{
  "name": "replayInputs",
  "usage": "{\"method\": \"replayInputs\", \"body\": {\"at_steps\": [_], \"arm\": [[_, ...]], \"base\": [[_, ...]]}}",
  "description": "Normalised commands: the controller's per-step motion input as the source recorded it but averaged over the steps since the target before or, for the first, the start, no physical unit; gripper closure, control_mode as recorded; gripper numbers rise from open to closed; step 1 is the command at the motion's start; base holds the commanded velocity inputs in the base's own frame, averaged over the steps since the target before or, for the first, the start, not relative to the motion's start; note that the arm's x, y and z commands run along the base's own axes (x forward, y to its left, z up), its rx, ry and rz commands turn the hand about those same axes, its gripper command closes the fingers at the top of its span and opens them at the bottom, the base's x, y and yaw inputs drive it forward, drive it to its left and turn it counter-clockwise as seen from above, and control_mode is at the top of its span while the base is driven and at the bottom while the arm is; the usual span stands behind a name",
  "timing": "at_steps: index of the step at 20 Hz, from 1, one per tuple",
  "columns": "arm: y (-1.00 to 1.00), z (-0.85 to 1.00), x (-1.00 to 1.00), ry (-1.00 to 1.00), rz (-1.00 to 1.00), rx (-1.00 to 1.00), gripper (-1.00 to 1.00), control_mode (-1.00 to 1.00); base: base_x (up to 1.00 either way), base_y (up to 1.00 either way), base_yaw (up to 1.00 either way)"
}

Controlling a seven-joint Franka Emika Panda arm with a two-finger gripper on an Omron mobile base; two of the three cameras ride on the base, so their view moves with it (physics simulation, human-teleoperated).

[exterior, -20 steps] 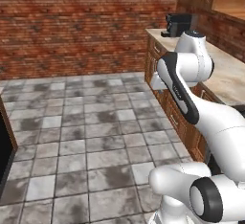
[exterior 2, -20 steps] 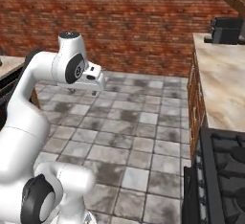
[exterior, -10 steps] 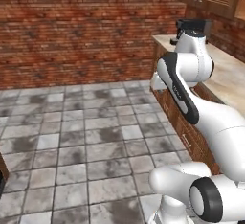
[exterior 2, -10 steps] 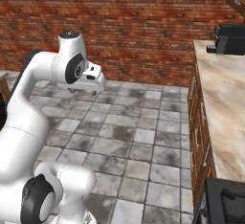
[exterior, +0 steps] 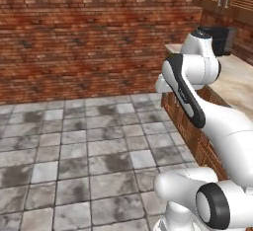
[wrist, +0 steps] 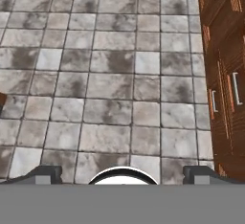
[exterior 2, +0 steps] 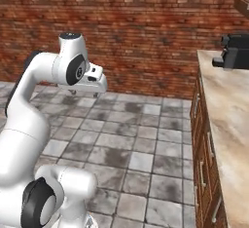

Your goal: Navigate to the coffee machine.

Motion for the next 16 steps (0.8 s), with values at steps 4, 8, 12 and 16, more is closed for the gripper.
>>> {"method": "replayInputs", "body": {"at_steps": [4, 8, 12, 16], "arm": [[0.0, 0.0, 0.0, 0.0, 0.0, 0.0, -1.0, 1.0], [0.0, 0.0, 0.0, 0.0, 0.0, 0.0, -1.0, 1.0], [0.0, 0.0, 0.0, 0.0, 0.0, 0.0, -1.0, 1.0], [0.0, 0.0, 0.0, 0.0, 0.0, 0.0, -1.0, 1.0]], "base": [[1.0, 0.07, -0.05], [1.0, 0.08, -0.06], [1.0, 0.08, -0.06], [1.0, 0.13, -0.09]]}}
